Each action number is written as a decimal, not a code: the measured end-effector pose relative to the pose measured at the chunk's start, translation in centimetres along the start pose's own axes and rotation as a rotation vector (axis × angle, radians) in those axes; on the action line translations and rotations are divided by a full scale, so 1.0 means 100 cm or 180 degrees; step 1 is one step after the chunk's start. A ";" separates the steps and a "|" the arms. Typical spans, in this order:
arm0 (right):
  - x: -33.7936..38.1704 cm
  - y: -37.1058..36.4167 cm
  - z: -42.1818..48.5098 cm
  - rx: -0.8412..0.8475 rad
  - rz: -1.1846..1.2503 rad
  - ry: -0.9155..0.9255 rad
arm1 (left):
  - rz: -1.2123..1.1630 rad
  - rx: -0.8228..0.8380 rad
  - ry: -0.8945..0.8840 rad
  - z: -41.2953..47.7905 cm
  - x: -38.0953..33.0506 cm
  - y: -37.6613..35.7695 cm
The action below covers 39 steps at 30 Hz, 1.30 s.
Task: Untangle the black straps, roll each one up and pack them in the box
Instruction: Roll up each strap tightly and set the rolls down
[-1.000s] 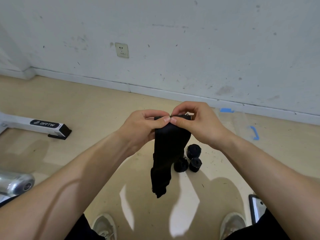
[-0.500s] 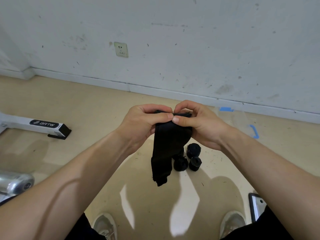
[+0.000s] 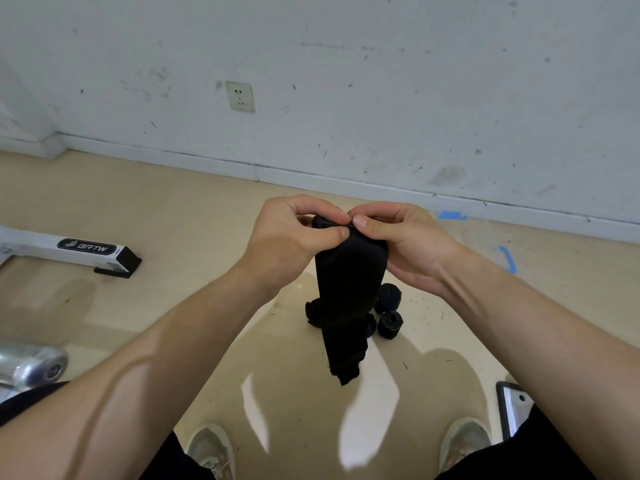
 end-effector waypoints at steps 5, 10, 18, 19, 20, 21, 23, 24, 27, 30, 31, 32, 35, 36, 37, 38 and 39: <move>0.004 0.013 -0.001 -0.0396 -0.0182 0.0135 | -0.0200 0.0092 0.0402 0.000 0.024 0.002; 0.005 0.020 -0.003 -0.0734 -0.0376 0.0195 | -0.0016 -0.0104 0.0265 0.003 0.025 0.003; 0.005 0.012 -0.002 -0.0536 -0.1509 0.0247 | -0.0223 -0.0222 0.0166 0.005 0.025 0.008; 0.006 0.011 -0.002 -0.0504 -0.1391 0.0275 | -0.0239 -0.0234 0.0133 0.005 0.023 0.008; 0.005 0.009 -0.001 -0.0463 -0.1237 0.0286 | -0.0247 -0.0238 0.0098 0.006 0.022 0.009; 0.004 0.008 -0.001 -0.0418 -0.1063 0.0268 | -0.0250 -0.0235 0.0073 0.007 0.020 0.009; 0.003 0.007 0.000 -0.0354 -0.0832 0.0232 | -0.0284 -0.0170 0.0092 0.008 0.020 0.009; 0.002 0.008 0.000 -0.0354 -0.0807 0.0241 | -0.0340 -0.0113 0.0156 0.008 0.023 0.008; 0.001 0.010 0.000 -0.0445 -0.0851 0.0286 | -0.0584 0.0051 0.0517 0.007 0.037 0.004; 0.002 0.013 0.000 -0.0529 -0.0882 0.0350 | -0.0531 0.0089 0.0651 0.005 0.044 0.001; 0.003 0.012 0.000 -0.0526 -0.0874 0.0371 | -0.0514 0.0074 0.0618 0.005 0.044 0.001; 0.003 0.012 0.001 -0.0527 -0.0867 0.0396 | -0.0509 0.0049 0.0561 0.005 0.043 0.001; 0.002 0.013 0.002 -0.0516 -0.0788 0.0374 | -0.0503 -0.0034 0.0433 0.007 0.041 0.003; 0.000 0.012 0.002 -0.0472 -0.0682 0.0296 | -0.0529 -0.0037 0.0423 0.007 0.041 0.003; -0.004 0.011 0.002 -0.0410 -0.0547 0.0199 | -0.0559 -0.0035 0.0431 0.008 0.042 0.004; -0.007 0.010 0.003 -0.0356 -0.0444 0.0105 | -0.0579 -0.0038 0.0451 0.008 0.042 0.004; -0.010 0.010 0.003 -0.0321 -0.0422 0.0020 | -0.0592 -0.0043 0.0474 0.007 0.042 0.004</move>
Point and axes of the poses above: each hand's wrist, its own z-axis towards the middle knuckle, its own y-axis out of the back of the hand, x = y × z, the point moved 10 cm from there along z, towards the middle knuckle, and after that the axes turned 9 degrees about -z, right-handed, at the moved point
